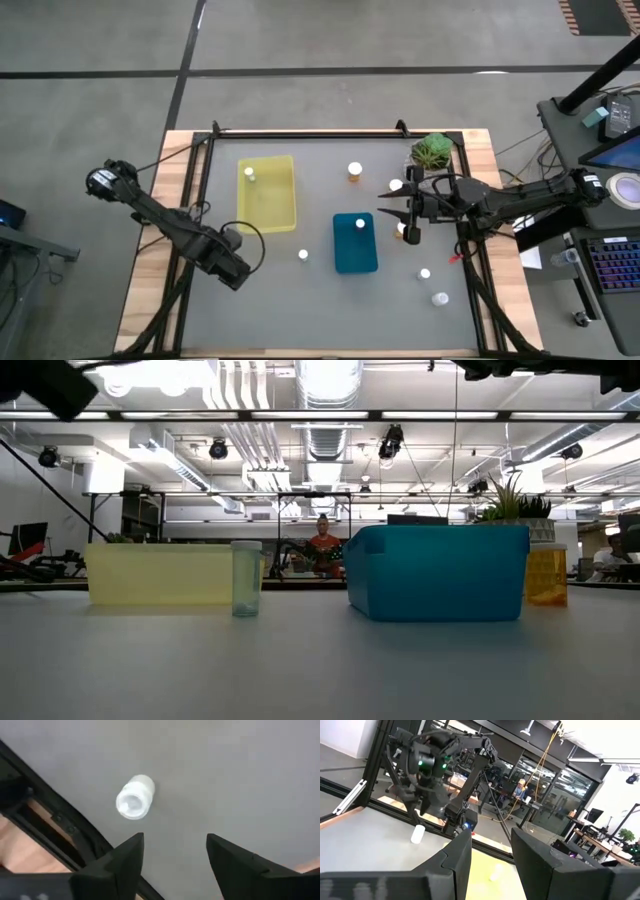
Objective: Pick and place medicine bottles into bin by pill shape (circle, oval)
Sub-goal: Put the left white capsule bottle into the blue bin
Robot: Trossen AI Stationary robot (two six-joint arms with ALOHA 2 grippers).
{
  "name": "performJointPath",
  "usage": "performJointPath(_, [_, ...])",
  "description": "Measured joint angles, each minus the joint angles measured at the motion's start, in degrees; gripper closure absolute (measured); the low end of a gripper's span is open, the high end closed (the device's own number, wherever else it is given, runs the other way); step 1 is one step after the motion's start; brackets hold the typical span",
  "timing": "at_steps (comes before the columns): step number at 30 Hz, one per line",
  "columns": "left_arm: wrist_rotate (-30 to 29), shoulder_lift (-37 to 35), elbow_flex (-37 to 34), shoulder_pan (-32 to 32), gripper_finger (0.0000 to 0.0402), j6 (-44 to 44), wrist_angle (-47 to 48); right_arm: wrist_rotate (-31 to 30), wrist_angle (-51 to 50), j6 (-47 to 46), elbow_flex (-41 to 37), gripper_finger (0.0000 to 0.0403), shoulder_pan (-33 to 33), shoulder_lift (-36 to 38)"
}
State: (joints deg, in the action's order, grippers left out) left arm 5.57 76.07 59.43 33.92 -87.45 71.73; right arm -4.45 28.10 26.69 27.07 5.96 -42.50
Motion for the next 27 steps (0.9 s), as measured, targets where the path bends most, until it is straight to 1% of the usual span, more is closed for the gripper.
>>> performJointPath(2, [0.0,0.0,-1.9,0.1,0.0174,1.7,-1.1,0.0,0.0,-0.3,0.0,0.0273,0.0,0.0])
performJointPath(5, [-0.4,0.0,-4.2,0.1,0.0142,1.9,-0.3,0.0,0.0,-0.3,0.0,0.0273,0.0,0.0])
performJointPath(8, [-0.6,0.0,-5.7,0.4,0.0121,2.6,-0.9,0.0,0.1,0.0,0.0,0.0273,0.0,0.0])
performJointPath(13, [-2.7,0.0,-7.4,0.8,0.0116,2.7,-0.8,0.0,0.1,0.2,0.0,0.0273,0.0,0.0])
performJointPath(17, [-2.8,-0.1,-9.2,0.8,0.0116,2.7,-1.3,0.0,0.1,0.4,0.0,0.0273,0.0,0.0])
performJointPath(27, [-2.9,-0.1,-12.4,0.9,0.0116,2.7,-6.1,0.0,0.1,1.1,0.0,0.0273,0.0,0.0])
